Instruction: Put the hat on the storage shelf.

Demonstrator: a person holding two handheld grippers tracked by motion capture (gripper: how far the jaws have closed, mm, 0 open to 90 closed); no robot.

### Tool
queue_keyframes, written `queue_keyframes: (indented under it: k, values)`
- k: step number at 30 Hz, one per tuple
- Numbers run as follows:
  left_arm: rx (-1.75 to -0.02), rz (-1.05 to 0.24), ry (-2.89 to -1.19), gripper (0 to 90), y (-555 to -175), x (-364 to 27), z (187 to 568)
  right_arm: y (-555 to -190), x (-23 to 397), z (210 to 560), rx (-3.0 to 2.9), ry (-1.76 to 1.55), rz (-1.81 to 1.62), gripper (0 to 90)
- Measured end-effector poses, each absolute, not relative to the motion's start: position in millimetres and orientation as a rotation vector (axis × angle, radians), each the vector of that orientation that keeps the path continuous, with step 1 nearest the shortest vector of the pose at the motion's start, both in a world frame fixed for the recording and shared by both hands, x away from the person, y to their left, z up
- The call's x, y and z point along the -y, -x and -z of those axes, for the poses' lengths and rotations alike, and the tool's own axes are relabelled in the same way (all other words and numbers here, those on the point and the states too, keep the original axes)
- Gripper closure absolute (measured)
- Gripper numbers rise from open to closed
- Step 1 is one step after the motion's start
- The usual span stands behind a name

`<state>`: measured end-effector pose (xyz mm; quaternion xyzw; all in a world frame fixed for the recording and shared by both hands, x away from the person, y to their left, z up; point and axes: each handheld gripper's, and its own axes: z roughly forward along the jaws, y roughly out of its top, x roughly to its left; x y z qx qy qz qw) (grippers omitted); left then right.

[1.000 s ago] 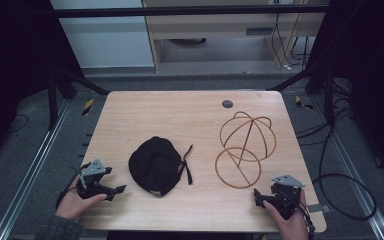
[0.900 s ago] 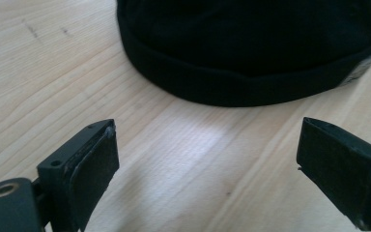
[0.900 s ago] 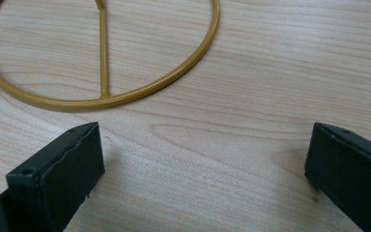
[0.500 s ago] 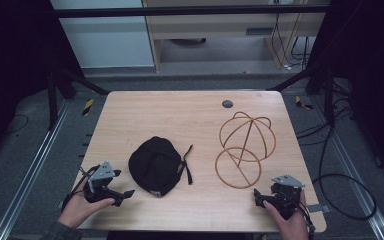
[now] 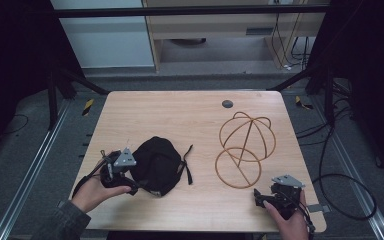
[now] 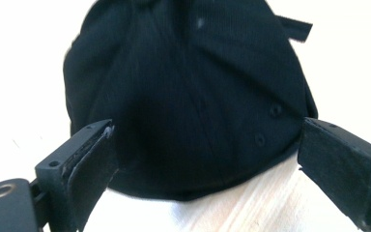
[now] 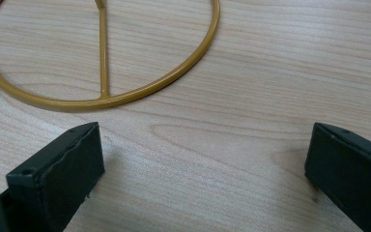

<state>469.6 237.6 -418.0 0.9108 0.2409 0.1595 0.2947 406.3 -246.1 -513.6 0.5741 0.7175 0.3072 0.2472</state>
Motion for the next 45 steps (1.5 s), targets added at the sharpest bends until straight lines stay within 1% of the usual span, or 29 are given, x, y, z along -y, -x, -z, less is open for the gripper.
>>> queue_keyframes:
  k: [3, 5, 9, 11, 13, 16, 19, 20, 22, 24, 26, 28, 30, 31, 32, 33, 34, 35, 37, 42, 45]
  values:
    - [-0.594, -0.433, -2.488, 6.3, -477, -229, 411, -406, 246, 514, -1.956, -1.565, -0.838, 0.4]
    - [-0.588, -0.442, -2.487, 6.6, -479, -226, 410, -406, 246, 514, -1.956, -1.565, -0.838, 0.4]
    - [-0.594, -0.418, -2.484, 9.0, -487, -221, 407, -406, 246, 514, -1.956, -1.565, -0.837, 0.4]
    - [-0.579, -0.418, -2.515, 10.2, -495, -217, 407, -406, 246, 514, -1.957, -1.565, -0.837, 0.4]
    - [-0.581, -0.411, -2.506, 12.8, -500, -216, 406, -406, 246, 514, -1.957, -1.565, -0.837, 0.4]
    - [-0.584, -0.403, -2.491, 14.5, -505, -214, 403, -406, 246, 514, -1.957, -1.565, -0.837, 0.4]
    - [-0.58, -0.391, -2.503, 19.7, -513, -209, 399, -406, 246, 514, -1.956, -1.565, -0.837, 0.4]
    - [-0.58, -0.387, -2.508, 19.7, -516, -208, 398, -406, 246, 514, -1.956, -1.565, -0.837, 0.4]
    - [-0.588, -0.346, -2.504, 24.1, -522, -206, 396, -406, 246, 514, -1.956, -1.565, -0.838, 0.3]
    - [-0.595, -0.342, -2.504, 29.3, -528, -204, 395, -406, 246, 514, -1.956, -1.565, -0.838, 0.4]
    - [-0.601, -0.327, -2.51, 31.1, -530, -202, 396, -406, 246, 514, -1.956, -1.565, -0.838, 0.4]
    - [-0.608, -0.32, -2.524, 35.2, -534, -200, 397, -406, 246, 514, -1.956, -1.565, -0.838, 0.4]
    - [-0.617, -0.3, -2.531, 44.3, -537, -199, 398, -406, 246, 514, -1.956, -1.565, -0.838, 0.4]
    - [-0.617, -0.3, -2.531, 52.0, -537, -199, 398, -406, 246, 514, -1.956, -1.565, -0.838, 0.4]
    - [-0.608, -0.298, -2.533, 52.0, -538, -199, 397, -406, 246, 514, -1.956, -1.565, -0.838, 0.4]
    - [-0.616, -0.275, -2.524, 62.9, -539, -201, 396, -406, 246, 514, -1.957, -1.565, -0.838, 0.4]
    - [-0.616, -0.275, -2.524, 65.6, -539, -201, 396, -406, 246, 514, -1.957, -1.565, -0.838, 0.4]
    - [-0.628, -0.273, -2.512, 65.6, -539, -202, 396, -406, 246, 514, -1.957, -1.565, -0.837, 0.4]
    - [-0.631, -0.265, -2.517, 70.8, -539, -203, 394, -406, 246, 514, -1.956, -1.565, -0.838, 0.3]
    - [-0.628, -0.288, -2.487, 71.9, -534, -205, 386, -406, 246, 514, -1.956, -1.566, -0.838, 0.4]
    - [-0.598, -0.314, -2.488, 72.6, -528, -205, 373, -406, 246, 514, -1.956, -1.565, -0.838, 0.4]
